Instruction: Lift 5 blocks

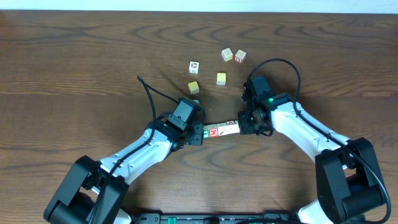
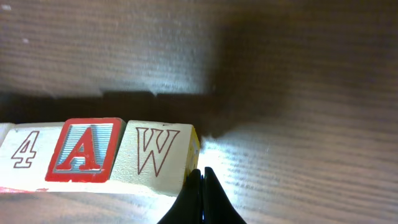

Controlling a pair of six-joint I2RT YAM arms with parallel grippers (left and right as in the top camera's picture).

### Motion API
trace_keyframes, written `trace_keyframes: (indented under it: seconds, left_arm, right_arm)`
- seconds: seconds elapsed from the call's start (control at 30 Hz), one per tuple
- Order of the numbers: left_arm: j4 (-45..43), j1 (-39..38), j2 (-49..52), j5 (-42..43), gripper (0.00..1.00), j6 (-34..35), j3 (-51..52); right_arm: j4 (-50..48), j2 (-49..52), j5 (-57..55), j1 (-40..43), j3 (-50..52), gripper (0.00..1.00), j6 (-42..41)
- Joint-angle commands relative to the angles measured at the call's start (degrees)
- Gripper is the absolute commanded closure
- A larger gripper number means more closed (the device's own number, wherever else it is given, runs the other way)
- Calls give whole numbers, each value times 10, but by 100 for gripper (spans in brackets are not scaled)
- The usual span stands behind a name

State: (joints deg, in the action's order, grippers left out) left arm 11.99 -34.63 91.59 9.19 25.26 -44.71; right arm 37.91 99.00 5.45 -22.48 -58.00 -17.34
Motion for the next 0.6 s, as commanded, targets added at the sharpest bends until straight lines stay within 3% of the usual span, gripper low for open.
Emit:
trace_keyframes:
  seconds: [0.0, 0.57]
  left_arm:
    - [-21, -23, -5, 63, 83, -3, -16]
    - [3, -25, -5, 66, 83, -3, -16]
  right_arm:
    - [-16, 5, 94, -31, -3, 98, 2]
    - [18, 5, 104, -31, -3, 99, 2]
